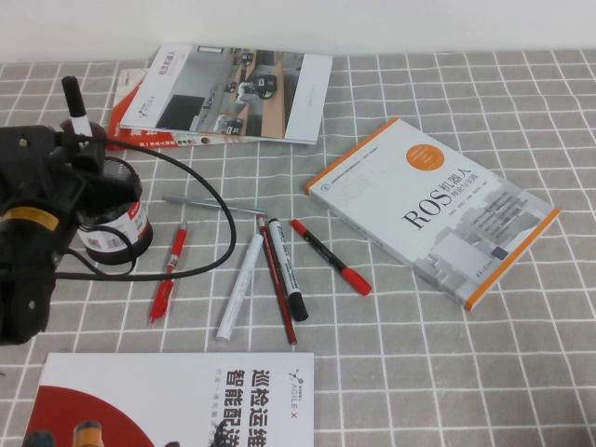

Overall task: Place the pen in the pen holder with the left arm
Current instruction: Place the pen onto the pen holder

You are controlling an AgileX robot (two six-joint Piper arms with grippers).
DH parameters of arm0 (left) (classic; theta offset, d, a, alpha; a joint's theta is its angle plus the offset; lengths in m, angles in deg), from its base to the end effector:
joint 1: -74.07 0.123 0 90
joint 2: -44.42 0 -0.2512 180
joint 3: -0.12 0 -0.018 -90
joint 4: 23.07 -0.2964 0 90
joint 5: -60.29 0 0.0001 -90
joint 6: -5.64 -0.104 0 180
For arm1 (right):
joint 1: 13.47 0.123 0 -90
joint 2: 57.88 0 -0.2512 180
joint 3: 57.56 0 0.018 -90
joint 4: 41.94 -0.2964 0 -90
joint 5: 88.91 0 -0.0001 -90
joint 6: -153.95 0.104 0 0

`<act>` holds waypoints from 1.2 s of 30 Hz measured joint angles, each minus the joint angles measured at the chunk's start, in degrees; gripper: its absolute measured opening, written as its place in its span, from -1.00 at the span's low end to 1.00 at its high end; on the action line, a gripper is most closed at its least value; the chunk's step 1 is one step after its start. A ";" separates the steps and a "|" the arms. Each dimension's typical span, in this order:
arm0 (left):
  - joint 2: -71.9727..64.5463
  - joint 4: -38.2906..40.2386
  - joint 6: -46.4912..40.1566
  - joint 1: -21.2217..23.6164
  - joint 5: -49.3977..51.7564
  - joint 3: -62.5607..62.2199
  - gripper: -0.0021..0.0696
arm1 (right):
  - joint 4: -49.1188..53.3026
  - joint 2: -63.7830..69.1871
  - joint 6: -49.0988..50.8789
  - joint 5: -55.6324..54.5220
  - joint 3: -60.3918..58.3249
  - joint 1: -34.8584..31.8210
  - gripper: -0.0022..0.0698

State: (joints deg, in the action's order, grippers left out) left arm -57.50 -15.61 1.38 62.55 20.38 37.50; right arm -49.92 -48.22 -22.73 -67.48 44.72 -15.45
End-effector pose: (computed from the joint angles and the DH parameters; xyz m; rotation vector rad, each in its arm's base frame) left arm 0.3554 -0.0636 0.1384 0.0911 1.7368 -0.0941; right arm 0.1461 0.0002 0.1634 0.1761 1.8900 0.1523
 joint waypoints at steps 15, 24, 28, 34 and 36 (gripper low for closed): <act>-0.27 0.90 0.00 0.00 1.50 0.00 -0.30 | 0.00 0.00 0.00 0.00 0.00 0.00 -0.98; 1.77 1.15 -0.34 0.00 2.63 0.00 0.09 | 0.00 0.00 0.00 0.00 0.00 0.00 -0.98; 8.45 1.19 -1.11 -0.23 6.43 0.00 0.04 | 0.00 0.00 0.00 0.00 0.00 0.00 -0.98; 23.88 -0.08 -1.88 -0.46 22.70 0.00 -0.69 | 0.00 0.00 0.00 0.00 0.00 0.00 -0.98; 29.74 -0.28 -2.24 -0.46 29.88 0.00 -0.83 | 0.00 0.00 0.00 0.00 0.00 0.00 -0.98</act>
State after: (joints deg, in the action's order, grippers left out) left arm -27.75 -15.89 -0.86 62.09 50.25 37.50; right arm -49.92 -48.22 -22.73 -67.48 44.72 -15.45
